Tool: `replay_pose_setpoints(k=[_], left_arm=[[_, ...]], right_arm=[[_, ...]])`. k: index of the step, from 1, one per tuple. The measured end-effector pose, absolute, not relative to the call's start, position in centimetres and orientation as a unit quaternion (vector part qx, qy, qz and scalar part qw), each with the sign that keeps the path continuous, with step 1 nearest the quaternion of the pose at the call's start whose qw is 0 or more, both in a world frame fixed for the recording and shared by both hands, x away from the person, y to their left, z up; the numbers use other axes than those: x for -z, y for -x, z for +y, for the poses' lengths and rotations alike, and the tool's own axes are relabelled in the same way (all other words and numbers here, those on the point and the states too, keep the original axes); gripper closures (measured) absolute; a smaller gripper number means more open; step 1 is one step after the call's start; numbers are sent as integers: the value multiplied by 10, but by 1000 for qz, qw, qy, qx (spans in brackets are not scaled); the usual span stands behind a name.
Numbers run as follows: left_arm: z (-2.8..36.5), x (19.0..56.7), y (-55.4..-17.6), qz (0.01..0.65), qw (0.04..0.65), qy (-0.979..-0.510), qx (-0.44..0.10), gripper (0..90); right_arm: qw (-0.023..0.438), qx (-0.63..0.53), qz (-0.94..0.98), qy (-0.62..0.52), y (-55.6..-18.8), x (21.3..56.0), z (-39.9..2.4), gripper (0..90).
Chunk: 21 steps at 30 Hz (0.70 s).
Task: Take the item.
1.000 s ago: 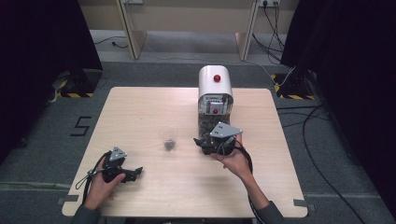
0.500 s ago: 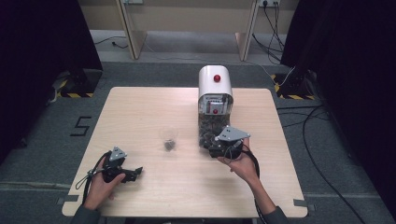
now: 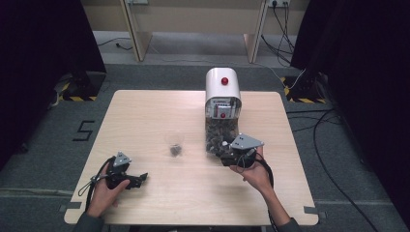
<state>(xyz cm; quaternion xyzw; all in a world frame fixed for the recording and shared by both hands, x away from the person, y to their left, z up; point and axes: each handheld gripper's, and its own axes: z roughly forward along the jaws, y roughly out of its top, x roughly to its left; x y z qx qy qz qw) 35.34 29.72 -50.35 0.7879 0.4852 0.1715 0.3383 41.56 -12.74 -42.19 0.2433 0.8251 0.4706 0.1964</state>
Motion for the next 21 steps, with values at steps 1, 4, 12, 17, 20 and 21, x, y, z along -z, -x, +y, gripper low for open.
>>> replay_pose_setpoints(k=[1, 4, 12, 17, 20, 21], left_arm=[[297, 504, -353, 485, 338, -788, -171, 0], [297, 504, -353, 485, 338, -788, -171, 0], [297, 504, -353, 485, 338, -788, -172, 0], [297, 504, -353, 485, 338, -788, -171, 0], [297, 504, -353, 485, 338, -788, -172, 0], [297, 504, -353, 485, 338, -788, -171, 0]], right_arm=[[194, -471, 826, -242, -415, 422, -128, 367], [190, -468, 829, -240, -412, 423, -129, 360], [193, -470, 827, -239, -406, 424, -133, 355], [188, -466, 829, -246, -405, 428, -136, 356], [189, -465, 829, -247, -405, 430, -138, 355], [190, -464, 829, -248, -405, 430, -139, 355]])
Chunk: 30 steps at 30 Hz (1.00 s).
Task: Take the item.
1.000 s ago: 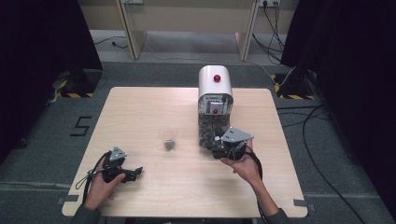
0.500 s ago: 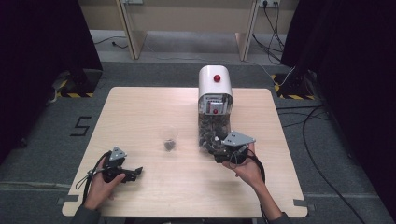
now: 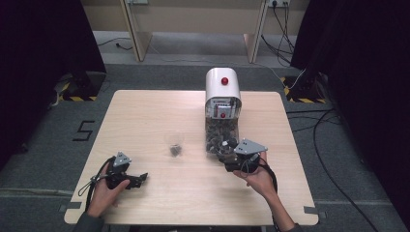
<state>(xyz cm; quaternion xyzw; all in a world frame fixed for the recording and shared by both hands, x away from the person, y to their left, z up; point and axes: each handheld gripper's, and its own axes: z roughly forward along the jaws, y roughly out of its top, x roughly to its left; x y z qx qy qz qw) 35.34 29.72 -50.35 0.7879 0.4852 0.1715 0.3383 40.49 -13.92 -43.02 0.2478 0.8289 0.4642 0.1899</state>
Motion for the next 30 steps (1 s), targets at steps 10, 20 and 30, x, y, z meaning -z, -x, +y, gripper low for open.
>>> replay_pose_setpoints(k=[10, 20, 30], left_arm=[[297, 504, -353, 485, 338, -788, -171, 0], [297, 504, -354, 485, 339, -788, -170, 0], [297, 504, -354, 485, 338, -788, -171, 0]], right_arm=[[193, -463, 827, -254, -402, 431, -147, 354], [195, -458, 829, -254, -397, 434, -150, 353], [191, -454, 829, -264, -394, 440, -150, 316]])
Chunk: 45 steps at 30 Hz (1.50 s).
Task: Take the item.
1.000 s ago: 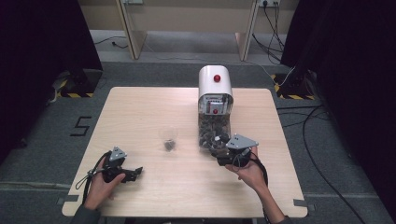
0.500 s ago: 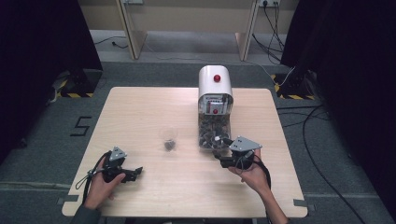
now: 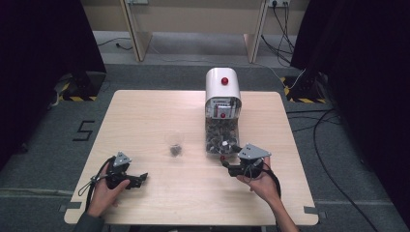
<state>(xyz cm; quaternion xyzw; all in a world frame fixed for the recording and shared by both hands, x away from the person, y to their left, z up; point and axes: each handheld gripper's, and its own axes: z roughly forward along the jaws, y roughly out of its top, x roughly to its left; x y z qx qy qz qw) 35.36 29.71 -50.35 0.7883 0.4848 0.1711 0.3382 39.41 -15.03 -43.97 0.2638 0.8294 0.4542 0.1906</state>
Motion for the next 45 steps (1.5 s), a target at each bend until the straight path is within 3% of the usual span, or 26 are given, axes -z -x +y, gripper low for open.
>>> replay_pose_setpoints(k=[9, 27, 45], left_arm=[[297, 504, -353, 485, 338, -788, -171, 0], [297, 504, -353, 485, 338, -788, -171, 0], [297, 504, -353, 484, 339, -789, -172, 0]], right_arm=[[197, -461, 814, -295, -388, 445, -155, 267], [212, -454, 810, -303, -366, 463, -178, 266], [198, -440, 815, -321, -354, 473, -192, 261]])
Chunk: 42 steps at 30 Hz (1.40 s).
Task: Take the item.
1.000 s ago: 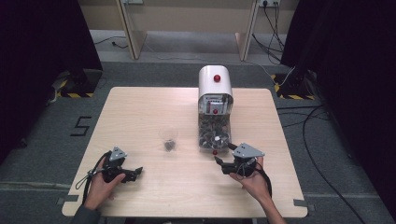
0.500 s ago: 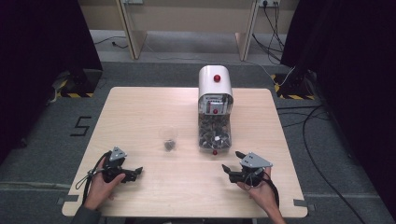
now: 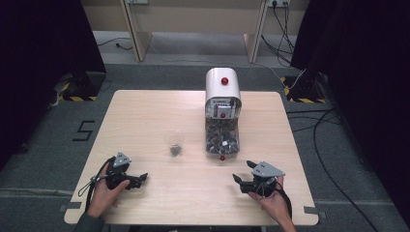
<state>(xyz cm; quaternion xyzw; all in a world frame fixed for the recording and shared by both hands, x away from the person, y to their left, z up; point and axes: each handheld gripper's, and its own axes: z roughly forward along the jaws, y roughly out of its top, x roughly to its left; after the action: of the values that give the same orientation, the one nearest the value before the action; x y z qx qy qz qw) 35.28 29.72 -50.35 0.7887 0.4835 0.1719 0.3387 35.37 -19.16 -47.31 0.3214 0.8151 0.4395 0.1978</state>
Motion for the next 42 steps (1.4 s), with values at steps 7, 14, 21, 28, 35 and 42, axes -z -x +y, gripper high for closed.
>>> replay_pose_setpoints(k=[7, 14, 21, 28, 35, 42], left_arm=[[297, 504, -353, 484, 339, -789, -172, 0], [297, 504, -353, 484, 339, -789, -172, 0], [297, 504, -353, 484, 339, -789, -172, 0], [297, 504, -353, 484, 339, -789, -172, 0], [297, 504, -353, 484, 339, -789, -172, 0], [297, 504, -353, 484, 339, -789, -172, 0]], right_arm=[[194, -434, 817, -327, -348, 478, -198, 262], [197, -428, 818, -331, -343, 478, -202, 263], [196, -418, 819, -340, -339, 481, -208, 262], [207, -404, 820, -350, -334, 481, -212, 221], [212, -388, 821, -360, -329, 481, -215, 196], [204, -364, 831, -369, -327, 482, -218, 198]])
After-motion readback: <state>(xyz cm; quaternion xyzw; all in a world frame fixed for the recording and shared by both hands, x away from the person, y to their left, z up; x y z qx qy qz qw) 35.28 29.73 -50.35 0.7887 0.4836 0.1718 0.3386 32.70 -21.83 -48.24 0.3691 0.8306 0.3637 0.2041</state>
